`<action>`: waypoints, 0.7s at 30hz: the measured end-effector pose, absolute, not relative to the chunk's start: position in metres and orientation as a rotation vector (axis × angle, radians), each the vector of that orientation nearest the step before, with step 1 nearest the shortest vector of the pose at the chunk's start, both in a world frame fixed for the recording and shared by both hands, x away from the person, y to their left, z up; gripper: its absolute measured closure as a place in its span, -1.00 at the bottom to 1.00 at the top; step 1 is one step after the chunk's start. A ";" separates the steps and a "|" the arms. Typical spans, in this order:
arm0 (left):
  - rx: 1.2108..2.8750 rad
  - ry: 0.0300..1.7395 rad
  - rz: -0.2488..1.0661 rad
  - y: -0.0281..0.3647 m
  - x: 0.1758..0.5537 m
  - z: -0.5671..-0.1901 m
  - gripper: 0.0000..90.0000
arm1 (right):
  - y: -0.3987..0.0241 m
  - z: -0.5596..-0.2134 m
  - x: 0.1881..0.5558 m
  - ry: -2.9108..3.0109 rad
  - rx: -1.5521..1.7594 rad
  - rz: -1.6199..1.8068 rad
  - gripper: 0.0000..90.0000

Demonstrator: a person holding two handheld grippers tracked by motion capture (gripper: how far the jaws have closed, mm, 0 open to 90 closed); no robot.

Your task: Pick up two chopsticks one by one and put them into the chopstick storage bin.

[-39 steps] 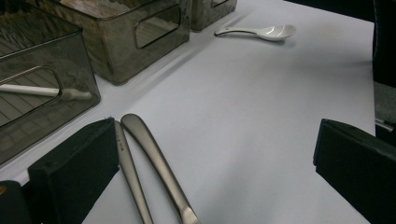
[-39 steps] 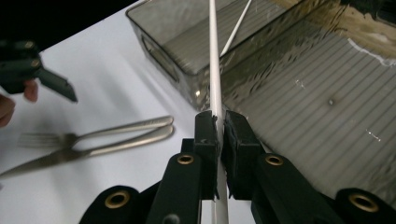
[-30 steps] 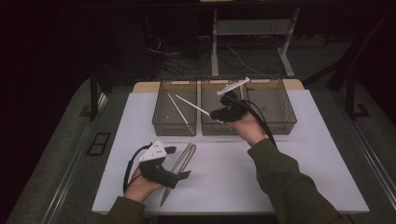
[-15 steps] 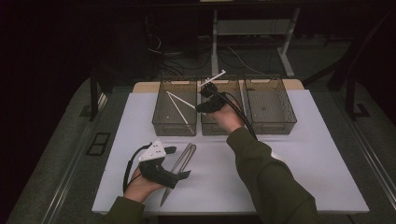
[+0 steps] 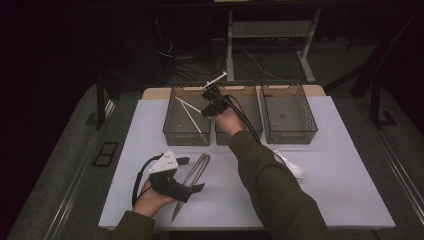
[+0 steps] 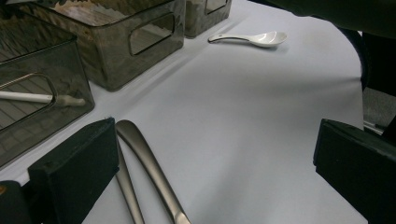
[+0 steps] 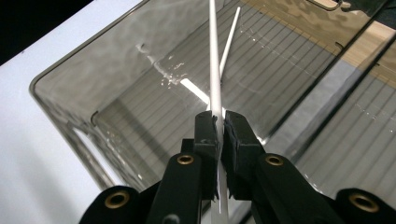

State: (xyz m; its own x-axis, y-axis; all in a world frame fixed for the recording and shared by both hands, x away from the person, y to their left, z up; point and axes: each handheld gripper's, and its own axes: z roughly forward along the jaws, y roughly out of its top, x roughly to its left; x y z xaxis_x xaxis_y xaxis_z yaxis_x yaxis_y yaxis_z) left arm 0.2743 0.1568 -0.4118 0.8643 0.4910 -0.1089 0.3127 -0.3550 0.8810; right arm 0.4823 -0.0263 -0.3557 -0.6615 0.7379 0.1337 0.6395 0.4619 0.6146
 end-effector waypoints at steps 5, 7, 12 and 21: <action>1.968 0.589 0.211 0.158 0.274 -0.411 -1.00 | -0.015 -0.360 0.488 2.559 1.217 0.938 0.87; 1.968 0.586 0.211 0.158 0.275 -0.411 -1.00 | -0.011 -0.361 0.489 2.562 1.210 0.921 0.87; 1.967 0.582 0.211 0.157 0.274 -0.411 -1.00 | -0.004 -0.365 0.493 2.565 1.220 0.905 0.86; 1.966 0.581 0.208 0.157 0.275 -0.411 -1.00 | 0.003 -0.373 0.495 2.581 1.223 0.881 0.84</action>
State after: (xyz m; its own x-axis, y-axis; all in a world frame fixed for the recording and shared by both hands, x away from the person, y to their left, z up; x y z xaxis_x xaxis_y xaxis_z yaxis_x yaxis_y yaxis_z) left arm 0.2745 0.1572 -0.4112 0.8682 0.4844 -0.1072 0.3063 -0.3535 0.8839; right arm 0.4947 0.0031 -0.3734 -0.6554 0.7475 0.1081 0.6576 0.4944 0.5685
